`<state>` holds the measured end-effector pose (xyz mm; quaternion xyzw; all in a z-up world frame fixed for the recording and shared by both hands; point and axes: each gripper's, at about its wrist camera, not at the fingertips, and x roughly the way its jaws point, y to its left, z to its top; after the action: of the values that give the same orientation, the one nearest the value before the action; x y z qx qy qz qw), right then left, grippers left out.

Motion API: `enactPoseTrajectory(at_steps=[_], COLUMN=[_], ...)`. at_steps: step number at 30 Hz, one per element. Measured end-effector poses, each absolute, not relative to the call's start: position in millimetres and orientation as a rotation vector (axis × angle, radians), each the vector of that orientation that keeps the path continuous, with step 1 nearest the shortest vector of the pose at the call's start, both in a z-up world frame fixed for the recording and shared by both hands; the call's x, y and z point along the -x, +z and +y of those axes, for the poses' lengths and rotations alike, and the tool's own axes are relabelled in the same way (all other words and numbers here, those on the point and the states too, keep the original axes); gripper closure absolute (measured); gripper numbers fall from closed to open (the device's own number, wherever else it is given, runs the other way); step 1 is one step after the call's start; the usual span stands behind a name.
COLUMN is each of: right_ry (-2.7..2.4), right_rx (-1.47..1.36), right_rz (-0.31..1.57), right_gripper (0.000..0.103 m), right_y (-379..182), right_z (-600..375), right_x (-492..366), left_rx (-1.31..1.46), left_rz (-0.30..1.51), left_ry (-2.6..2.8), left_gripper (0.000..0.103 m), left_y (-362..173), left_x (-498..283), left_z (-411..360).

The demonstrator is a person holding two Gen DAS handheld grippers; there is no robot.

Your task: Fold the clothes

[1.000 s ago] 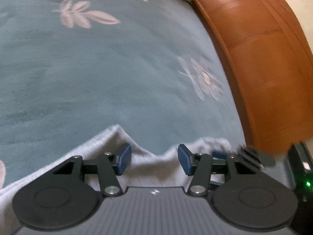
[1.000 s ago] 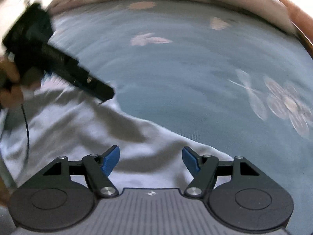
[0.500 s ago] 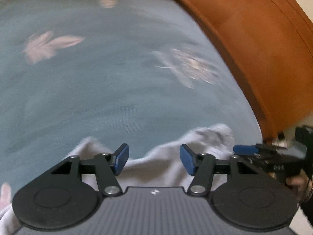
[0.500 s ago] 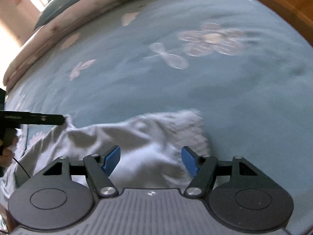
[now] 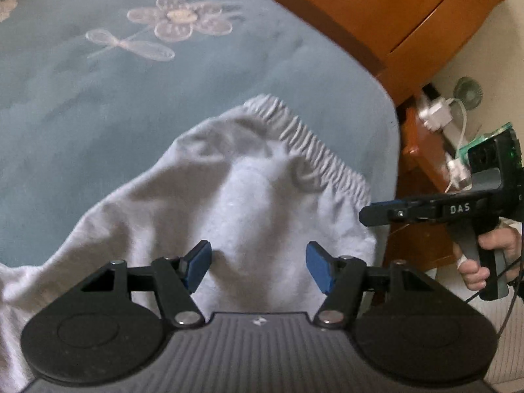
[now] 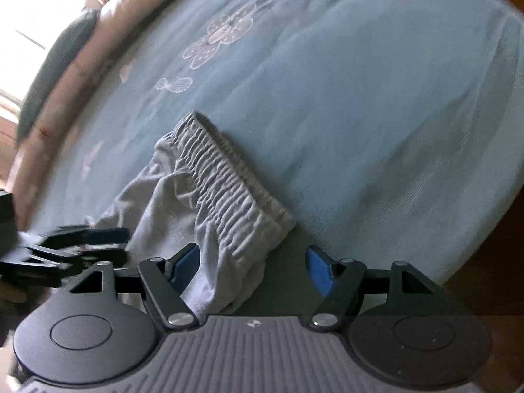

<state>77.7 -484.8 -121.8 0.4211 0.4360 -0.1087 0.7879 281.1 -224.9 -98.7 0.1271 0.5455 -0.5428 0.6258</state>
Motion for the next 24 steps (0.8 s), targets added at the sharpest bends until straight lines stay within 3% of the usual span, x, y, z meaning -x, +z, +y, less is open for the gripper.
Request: enactPoseTrajectory(at_steps=[5, 11, 15, 18, 19, 20, 24], right_ry=[-0.183, -0.161, -0.197, -0.21, -0.213, -0.217, -0.24], right_rx=[-0.973, -0.978, -0.962, -0.955, -0.96, -0.961, -0.881], right_rz=[0.818, 0.768, 0.827, 0.885, 0.895, 0.906, 0.94], right_gripper=[0.015, 0.014, 0.017, 0.032, 0.047, 0.068, 0.074], right_y=[-135, -142, -136, -132, -132, -133, -124], right_z=[-486, -492, -488, -480, -479, -478, -470], right_x=[-81, -96, -88, -79, -77, -77, -80], left_rx=[-0.245, -0.067, -0.095, -0.095, -0.09, -0.088, -0.104], left_rz=[1.286, 1.357, 1.338, 1.334, 1.335, 1.337, 1.331], left_ry=[-1.168, -1.066, -1.081, -1.081, -1.078, -1.076, -1.083], left_gripper=[0.04, 0.04, 0.04, 0.04, 0.04, 0.04, 0.04], left_y=[-105, -115, -114, -115, -115, -115, -110], left_x=[-296, -322, -318, -317, -316, -317, -315], left_z=[-226, -227, -229, -227, -226, -227, -230])
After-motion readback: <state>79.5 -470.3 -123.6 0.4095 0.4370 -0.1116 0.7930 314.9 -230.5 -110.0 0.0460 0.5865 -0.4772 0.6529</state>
